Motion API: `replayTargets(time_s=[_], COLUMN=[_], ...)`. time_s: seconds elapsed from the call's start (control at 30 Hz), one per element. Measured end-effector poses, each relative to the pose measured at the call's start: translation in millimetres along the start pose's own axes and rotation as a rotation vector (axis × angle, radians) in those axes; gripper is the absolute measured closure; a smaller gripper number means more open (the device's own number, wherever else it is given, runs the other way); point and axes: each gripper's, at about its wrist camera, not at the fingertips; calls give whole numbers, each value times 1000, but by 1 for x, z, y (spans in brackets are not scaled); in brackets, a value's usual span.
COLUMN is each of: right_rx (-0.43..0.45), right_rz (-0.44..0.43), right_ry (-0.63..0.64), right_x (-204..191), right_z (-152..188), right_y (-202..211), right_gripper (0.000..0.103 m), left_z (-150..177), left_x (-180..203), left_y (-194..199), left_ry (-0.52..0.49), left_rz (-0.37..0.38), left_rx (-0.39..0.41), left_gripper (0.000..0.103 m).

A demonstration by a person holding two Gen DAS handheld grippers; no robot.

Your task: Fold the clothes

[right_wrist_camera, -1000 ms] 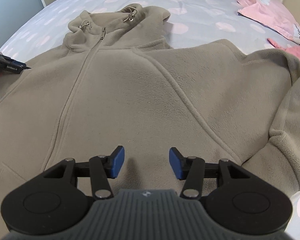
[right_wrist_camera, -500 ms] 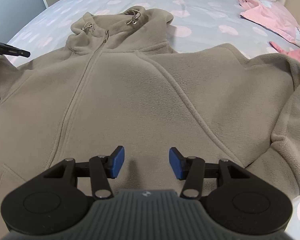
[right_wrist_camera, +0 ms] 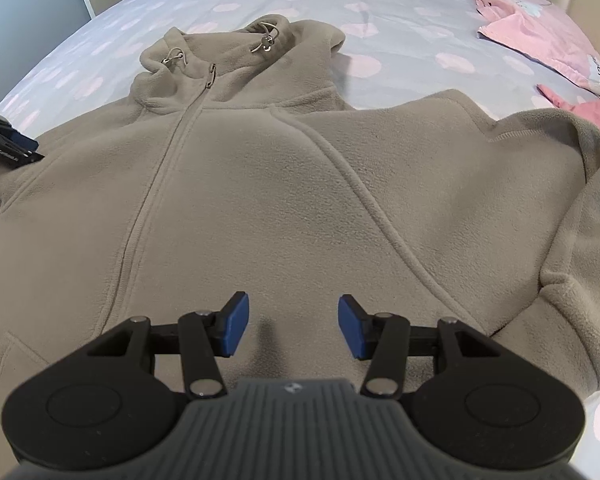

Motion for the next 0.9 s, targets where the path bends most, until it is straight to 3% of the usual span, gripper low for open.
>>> replayTargets(time_s=[0.07,0.1,0.13,0.3,0.47,0.57,0.7,0.77,0.83,0.9], right_rx=[-1,-2,-3,4,6,6,20,40,68,122], right_rz=[-1,-2,-2,2,8,8,1,0,4,13], right_ry=[2,5,7,9,6,5,3,3,-4,-32], right_x=[0,-1,-1,-2,-1,-1,1,4,12,26], right_z=[0,0,0,0,0,-1,-4,-8,-15,-24], right_y=[0,-1,-1,0,1,0,1,-1,-1,0], right_gripper=[50,50,50,50,50,50,50,50,49,43], left_z=[2,1,-1,-17,-56,-69,-64,-60,-58,-56], left_x=[1,2,3,6,-13,-27,-36,-32,-23,-12], left_y=[2,5,7,16,32,27,25,26,25,22], left_ry=[20,14,10,-37,20,50,111,129,119,82], left_rz=[-15,-25,-36,-127,-221,-276,-153,-78,-29,2], left_rx=[30,42,50,98,194,161,178,201,211,219], left_gripper=[73,92,98,101,103,103,103,89,55,54])
Point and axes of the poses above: each gripper's, at about its wrist camera, not at the fingertips, and y roughly against the way its jaws point, x to its right, z to its underside, and after that the axes turned 12 degrees about x, right-handed
